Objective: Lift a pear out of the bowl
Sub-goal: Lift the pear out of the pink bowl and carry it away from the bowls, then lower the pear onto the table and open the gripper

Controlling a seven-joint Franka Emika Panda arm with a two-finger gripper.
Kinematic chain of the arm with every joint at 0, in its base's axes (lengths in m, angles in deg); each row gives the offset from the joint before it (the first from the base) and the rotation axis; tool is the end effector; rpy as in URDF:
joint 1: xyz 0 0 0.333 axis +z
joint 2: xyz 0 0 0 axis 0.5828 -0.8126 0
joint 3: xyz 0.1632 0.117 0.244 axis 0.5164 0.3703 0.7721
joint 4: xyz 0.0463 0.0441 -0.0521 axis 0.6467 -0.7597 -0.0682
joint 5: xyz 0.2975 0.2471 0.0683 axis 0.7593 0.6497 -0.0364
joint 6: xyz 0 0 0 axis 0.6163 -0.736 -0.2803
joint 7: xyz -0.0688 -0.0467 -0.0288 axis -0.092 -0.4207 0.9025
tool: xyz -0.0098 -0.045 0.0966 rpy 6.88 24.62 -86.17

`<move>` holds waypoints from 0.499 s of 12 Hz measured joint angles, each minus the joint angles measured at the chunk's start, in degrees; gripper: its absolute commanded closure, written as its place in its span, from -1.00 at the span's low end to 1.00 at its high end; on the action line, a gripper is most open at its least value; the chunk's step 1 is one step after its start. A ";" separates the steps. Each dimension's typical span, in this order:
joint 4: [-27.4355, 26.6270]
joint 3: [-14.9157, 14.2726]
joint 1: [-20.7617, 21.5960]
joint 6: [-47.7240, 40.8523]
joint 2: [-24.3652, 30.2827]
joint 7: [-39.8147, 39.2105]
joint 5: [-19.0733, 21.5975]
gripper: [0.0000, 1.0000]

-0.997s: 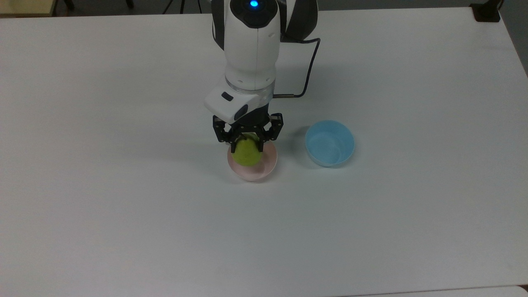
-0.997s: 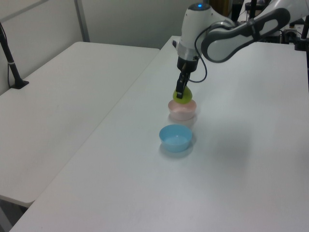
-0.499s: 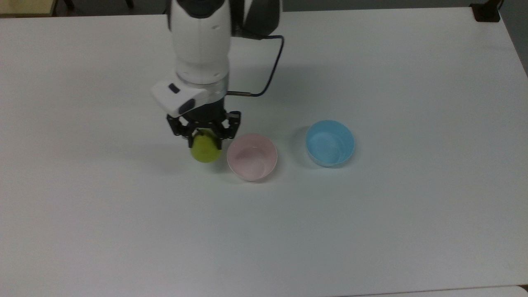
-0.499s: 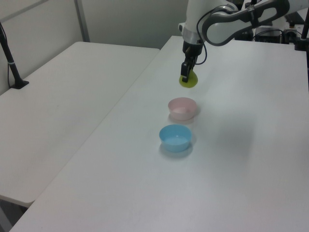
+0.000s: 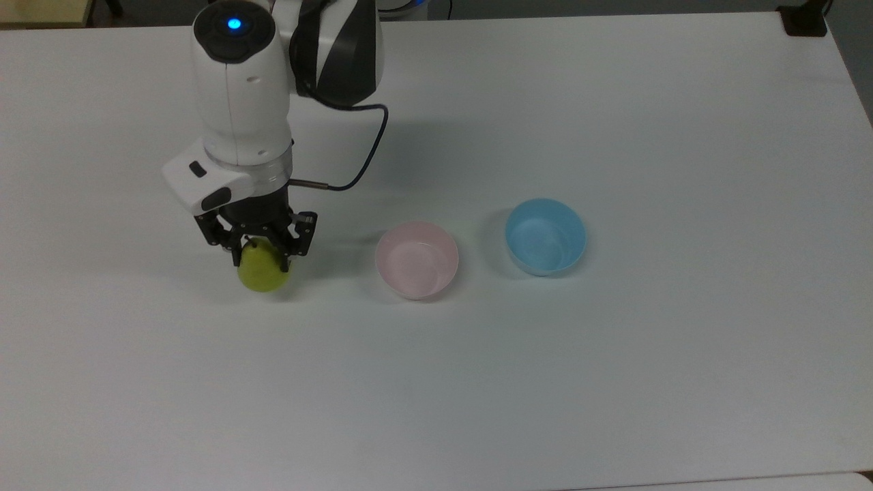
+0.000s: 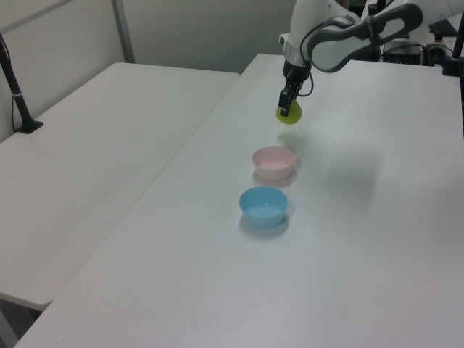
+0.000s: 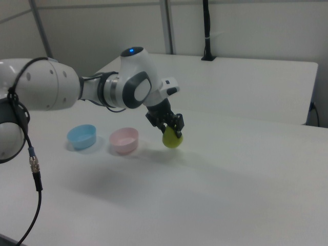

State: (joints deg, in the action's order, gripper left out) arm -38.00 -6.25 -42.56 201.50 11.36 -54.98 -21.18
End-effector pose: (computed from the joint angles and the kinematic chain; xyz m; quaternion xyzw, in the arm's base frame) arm 0.7043 -0.0891 0.3787 0.9897 -0.0174 0.1236 0.0696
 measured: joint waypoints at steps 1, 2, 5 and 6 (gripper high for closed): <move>0.01 0.00 -0.42 1.06 -0.84 0.00 -0.39 -0.11; 0.00 -0.01 -0.81 1.92 -1.60 0.00 -0.57 -0.19; 0.02 -0.01 -1.36 3.16 -3.25 0.00 -1.33 -1.00; 0.06 -0.01 -1.35 3.16 -3.25 0.00 -1.74 -1.00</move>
State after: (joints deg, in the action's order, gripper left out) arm -37.94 -6.25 -43.91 204.66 8.11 -54.98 -22.92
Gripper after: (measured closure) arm 0.295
